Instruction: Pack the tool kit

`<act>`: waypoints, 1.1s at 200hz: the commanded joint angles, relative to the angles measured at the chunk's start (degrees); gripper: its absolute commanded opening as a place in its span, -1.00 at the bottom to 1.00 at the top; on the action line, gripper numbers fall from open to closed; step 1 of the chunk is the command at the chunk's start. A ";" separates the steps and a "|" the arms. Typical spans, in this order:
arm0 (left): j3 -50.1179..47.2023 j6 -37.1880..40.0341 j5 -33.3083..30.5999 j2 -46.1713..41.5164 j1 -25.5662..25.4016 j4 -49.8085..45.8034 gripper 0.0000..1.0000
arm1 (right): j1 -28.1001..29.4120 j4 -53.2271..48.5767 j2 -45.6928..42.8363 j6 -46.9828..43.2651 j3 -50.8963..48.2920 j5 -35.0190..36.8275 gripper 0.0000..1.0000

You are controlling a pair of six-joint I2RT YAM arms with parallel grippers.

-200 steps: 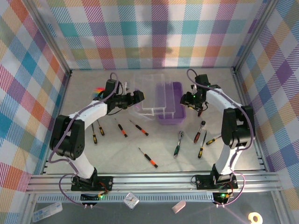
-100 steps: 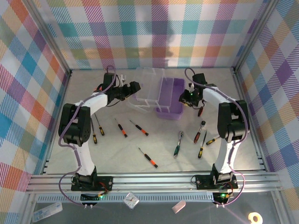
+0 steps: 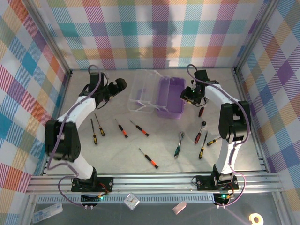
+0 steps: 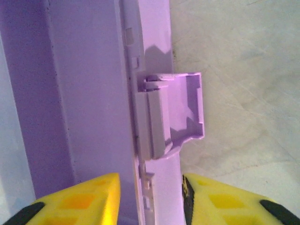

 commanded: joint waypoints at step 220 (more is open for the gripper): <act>-45.40 -13.46 -1.41 -39.88 -14.72 7.32 0.99 | 23.39 -3.60 -39.15 19.16 -42.71 17.00 -0.05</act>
